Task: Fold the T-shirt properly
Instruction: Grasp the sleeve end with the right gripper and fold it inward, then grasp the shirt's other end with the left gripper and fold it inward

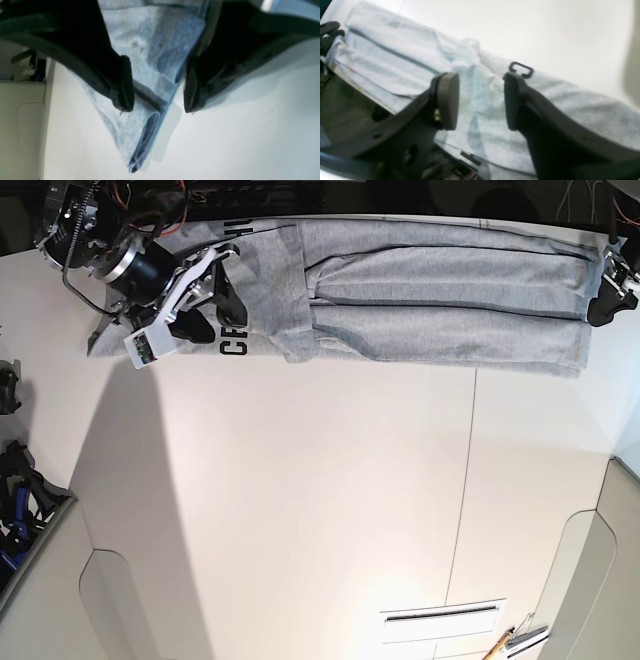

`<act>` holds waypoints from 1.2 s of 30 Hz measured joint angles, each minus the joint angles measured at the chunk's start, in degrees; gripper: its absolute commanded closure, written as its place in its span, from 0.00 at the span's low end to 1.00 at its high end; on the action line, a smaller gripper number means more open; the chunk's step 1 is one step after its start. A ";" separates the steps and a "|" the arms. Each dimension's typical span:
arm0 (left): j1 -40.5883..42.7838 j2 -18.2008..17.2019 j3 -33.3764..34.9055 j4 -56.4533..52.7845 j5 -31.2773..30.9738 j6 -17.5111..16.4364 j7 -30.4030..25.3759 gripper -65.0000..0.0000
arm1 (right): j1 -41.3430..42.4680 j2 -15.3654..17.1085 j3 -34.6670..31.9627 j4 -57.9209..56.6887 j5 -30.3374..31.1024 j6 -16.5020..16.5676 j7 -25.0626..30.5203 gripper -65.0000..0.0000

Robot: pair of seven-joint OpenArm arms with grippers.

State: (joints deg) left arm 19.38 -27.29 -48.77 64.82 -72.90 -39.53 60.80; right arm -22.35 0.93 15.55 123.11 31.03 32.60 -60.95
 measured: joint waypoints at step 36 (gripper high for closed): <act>1.14 4.83 1.09 17.68 -10.43 0.04 9.81 1.00 | 0.00 -0.15 13.53 0.00 -4.98 -1.31 1.11 0.55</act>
State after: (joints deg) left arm 20.51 -22.46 -47.68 82.50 -83.33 -39.48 70.61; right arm -22.35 0.78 29.08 123.11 26.04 31.29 -59.83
